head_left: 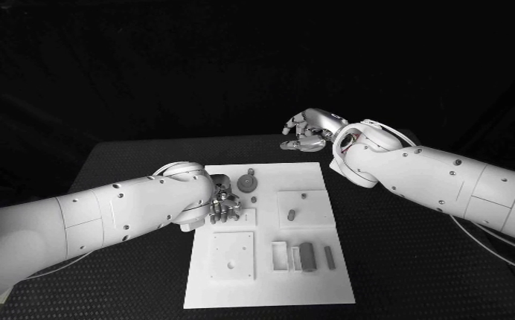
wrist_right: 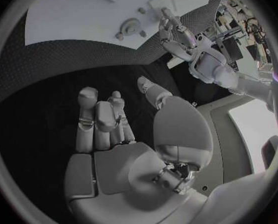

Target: Assemble the parts on the task board

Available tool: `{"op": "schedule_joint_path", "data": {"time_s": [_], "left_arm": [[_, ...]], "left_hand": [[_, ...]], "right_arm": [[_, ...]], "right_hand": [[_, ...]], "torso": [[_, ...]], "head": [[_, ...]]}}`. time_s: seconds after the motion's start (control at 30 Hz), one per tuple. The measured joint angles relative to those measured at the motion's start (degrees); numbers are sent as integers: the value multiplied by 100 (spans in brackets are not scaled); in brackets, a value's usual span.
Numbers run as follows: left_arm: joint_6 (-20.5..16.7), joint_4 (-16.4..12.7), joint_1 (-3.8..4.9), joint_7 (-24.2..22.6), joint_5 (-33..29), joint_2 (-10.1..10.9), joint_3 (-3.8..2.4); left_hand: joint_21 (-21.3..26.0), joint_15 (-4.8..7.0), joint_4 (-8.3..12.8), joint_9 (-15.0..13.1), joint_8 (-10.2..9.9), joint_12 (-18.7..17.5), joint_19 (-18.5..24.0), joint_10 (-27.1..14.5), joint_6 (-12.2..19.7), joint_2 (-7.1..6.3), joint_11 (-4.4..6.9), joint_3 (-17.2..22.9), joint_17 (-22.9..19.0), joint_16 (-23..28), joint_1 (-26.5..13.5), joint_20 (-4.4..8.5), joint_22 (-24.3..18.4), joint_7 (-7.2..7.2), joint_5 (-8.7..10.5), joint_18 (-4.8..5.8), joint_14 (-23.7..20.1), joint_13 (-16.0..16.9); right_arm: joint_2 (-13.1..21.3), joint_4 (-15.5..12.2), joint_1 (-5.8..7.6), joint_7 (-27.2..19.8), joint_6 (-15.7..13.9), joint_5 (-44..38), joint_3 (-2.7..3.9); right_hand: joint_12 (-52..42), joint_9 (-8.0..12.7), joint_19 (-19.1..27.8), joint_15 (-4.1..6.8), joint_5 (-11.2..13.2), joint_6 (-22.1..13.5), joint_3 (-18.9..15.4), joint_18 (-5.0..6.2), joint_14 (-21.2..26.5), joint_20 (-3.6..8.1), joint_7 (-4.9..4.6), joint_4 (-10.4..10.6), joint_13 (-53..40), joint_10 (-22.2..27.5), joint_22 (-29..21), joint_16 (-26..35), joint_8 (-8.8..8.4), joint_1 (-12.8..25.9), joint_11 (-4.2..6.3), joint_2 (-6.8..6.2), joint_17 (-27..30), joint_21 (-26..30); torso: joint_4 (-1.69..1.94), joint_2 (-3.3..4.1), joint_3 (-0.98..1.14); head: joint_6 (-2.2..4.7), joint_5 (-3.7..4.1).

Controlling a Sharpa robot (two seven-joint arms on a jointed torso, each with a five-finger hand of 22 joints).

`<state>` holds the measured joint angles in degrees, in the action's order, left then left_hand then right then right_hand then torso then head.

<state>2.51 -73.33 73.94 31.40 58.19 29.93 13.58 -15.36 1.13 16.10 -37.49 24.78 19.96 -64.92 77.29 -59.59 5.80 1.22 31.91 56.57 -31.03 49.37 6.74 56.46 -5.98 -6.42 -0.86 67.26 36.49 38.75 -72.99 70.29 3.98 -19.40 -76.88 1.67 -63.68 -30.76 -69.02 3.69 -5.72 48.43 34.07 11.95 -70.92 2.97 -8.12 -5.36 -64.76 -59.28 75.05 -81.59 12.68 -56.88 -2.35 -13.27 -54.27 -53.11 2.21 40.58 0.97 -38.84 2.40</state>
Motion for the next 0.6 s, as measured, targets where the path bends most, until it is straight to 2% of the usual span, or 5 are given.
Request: {"op": "schedule_joint_path", "data": {"time_s": [0.6], "left_arm": [[85,-9,-3,10,4,32,-2]], "left_hand": [[0,0,21,-18,17,23,0,-3,10,-7,2,20,-7,-21,-7,0,19,10,-41,0,0,6]], "right_arm": [[-15,12,0,3,37,10,0]], "right_hand": [[0,5,1,0,0,-1,0,0,0,-2,0,0,6,0,0,0,0,0,0,0,-4,0]], "torso": [[4,-4,-3]], "head": [[-23,3]]}}
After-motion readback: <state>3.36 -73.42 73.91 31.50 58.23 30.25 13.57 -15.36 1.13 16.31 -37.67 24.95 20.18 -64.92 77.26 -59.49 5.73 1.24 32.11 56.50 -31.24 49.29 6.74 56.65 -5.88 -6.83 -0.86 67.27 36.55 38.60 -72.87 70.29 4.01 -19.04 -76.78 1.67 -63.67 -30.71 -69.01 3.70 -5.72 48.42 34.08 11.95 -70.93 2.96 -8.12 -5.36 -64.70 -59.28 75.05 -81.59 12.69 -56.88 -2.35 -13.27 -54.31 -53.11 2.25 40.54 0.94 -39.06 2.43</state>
